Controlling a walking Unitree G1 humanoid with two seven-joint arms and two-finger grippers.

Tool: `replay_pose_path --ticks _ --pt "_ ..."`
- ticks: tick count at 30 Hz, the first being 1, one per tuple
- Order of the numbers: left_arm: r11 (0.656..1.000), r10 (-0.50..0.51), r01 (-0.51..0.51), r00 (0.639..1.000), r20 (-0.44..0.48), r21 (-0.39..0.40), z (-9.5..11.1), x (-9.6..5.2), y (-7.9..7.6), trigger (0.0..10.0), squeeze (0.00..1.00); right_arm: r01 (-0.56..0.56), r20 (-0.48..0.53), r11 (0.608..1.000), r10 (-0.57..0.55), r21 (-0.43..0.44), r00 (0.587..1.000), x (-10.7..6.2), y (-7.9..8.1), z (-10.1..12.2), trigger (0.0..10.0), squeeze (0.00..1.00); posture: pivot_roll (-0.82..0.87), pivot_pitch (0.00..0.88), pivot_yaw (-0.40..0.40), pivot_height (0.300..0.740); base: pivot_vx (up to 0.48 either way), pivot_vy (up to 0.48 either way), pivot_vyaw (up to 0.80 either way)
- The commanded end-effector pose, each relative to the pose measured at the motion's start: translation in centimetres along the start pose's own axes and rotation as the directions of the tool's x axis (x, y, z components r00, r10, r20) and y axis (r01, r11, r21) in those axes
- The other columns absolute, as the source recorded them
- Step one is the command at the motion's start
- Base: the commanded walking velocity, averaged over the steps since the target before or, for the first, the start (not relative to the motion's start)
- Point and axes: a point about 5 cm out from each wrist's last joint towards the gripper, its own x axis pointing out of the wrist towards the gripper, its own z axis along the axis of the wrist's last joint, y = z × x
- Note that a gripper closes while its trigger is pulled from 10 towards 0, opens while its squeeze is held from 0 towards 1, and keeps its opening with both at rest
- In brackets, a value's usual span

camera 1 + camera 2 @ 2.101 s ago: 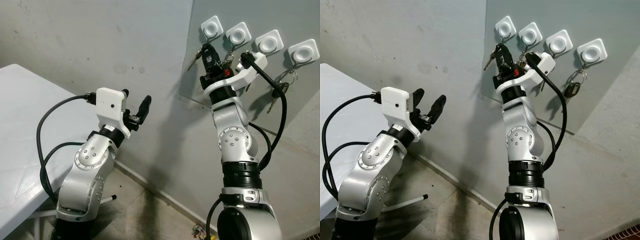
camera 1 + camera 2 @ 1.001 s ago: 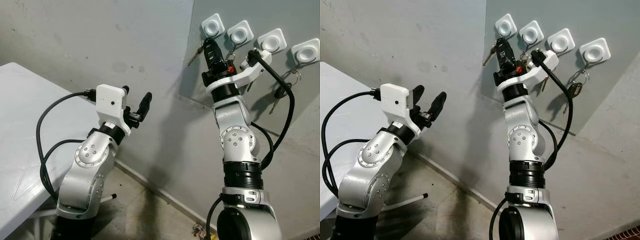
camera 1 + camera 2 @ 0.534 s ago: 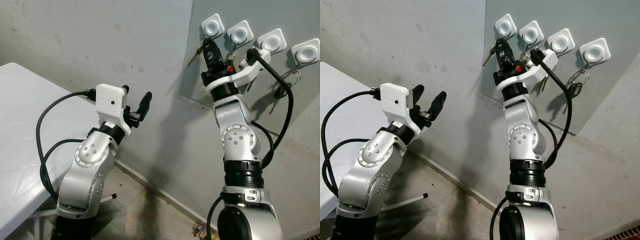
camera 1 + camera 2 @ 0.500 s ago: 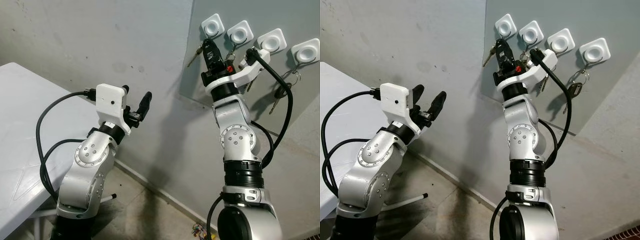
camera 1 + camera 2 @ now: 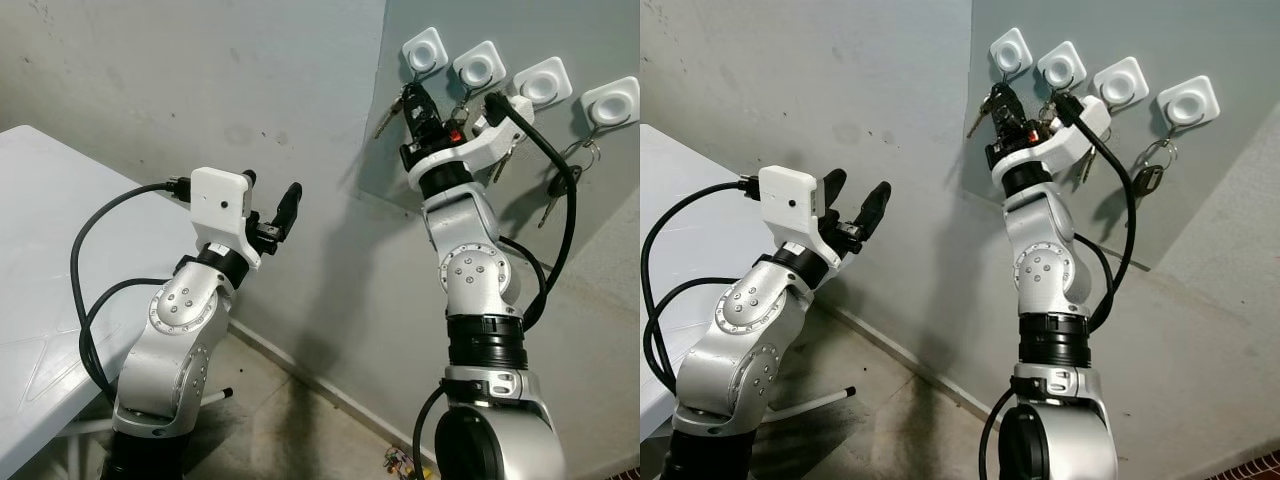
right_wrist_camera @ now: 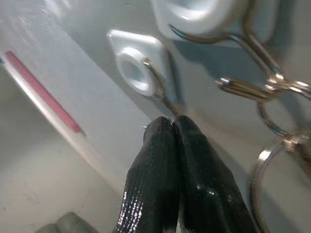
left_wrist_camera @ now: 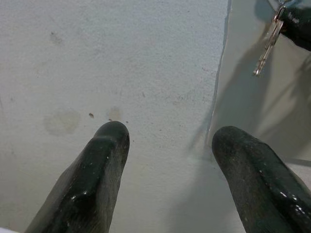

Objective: Hang keys on a hook

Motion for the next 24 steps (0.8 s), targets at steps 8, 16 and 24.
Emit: replay_pose_path --ticks 8,16,24 --pt "1.0 0.0 0.0 1.0 0.012 0.019 0.4 0.0 -0.2 10.0 0.0 0.028 -0.014 0.999 -0.028 -0.03 0.999 0.1 -0.1 -0.2 10.0 0.0 -0.04 0.02 -0.032 0.74 0.0 0.0 0.0" --pt "1.0 0.008 -0.009 1.0 0.01 0.027 0.3 -0.1 -0.2 10.0 0.0 -0.002 -0.019 0.999 0.002 -0.036 1.0 -0.7 -0.4 -0.7 10.0 1.0 -0.04 0.017 -0.03 0.74 0.0 0.0 0.0" --pt "0.999 0.03 -0.03 1.0 0.007 0.041 -0.1 -0.2 0.0 10.0 0.0 0.001 -0.036 0.997 -0.004 -0.075 0.999 -1.6 -1.1 -1.3 10.0 1.0 -0.04 0.014 -0.031 0.74 0.0 0.0 0.0"
